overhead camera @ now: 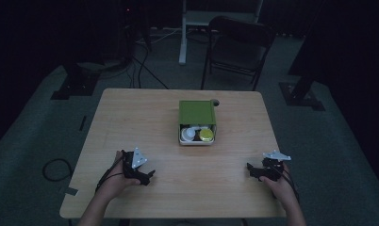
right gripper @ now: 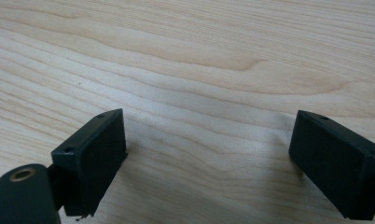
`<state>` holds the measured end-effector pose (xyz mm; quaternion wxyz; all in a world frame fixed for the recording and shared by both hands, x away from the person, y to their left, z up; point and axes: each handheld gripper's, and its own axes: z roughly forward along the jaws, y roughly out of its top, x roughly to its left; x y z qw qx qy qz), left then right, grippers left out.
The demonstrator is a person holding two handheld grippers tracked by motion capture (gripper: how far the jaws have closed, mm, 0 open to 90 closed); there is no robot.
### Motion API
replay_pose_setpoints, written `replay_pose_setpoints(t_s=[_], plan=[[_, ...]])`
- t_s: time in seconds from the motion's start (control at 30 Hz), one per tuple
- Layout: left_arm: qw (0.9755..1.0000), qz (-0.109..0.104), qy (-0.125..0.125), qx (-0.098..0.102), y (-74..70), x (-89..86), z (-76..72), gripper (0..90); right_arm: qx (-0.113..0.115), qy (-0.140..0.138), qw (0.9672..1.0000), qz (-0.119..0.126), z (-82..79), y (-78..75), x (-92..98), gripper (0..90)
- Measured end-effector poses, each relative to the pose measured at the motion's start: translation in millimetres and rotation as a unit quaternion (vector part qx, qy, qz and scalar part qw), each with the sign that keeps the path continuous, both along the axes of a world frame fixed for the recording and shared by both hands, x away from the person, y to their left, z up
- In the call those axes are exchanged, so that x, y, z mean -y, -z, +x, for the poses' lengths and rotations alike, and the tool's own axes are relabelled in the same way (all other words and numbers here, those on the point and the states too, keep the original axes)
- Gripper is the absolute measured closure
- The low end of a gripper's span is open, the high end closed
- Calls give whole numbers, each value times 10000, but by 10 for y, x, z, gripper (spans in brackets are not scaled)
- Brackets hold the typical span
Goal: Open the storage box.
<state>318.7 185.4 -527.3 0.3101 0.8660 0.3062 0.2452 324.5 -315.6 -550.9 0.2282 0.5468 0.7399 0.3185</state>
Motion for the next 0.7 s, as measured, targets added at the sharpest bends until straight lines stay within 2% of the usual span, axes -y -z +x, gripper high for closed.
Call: replay_pose_setpoints(t_s=[0.4, 0.53, 0.57, 0.7], plan=[[9992, 122, 335, 164, -15, 282, 49, 6, 0, 0, 10000, -1, 0, 0, 0, 105], [9990, 104, 393, 184, -7, 339, 57, 6, 0, 0, 10000, -1, 0, 0, 0, 105], [9985, 188, 442, 247, -6, 384, 64, 6, 0, -1, 10000, -2, 0, 0, 0, 105], [9981, 230, 505, 285, -11, 435, 74, 6, -1, -2, 10000, -5, 0, 0, 0, 105]])
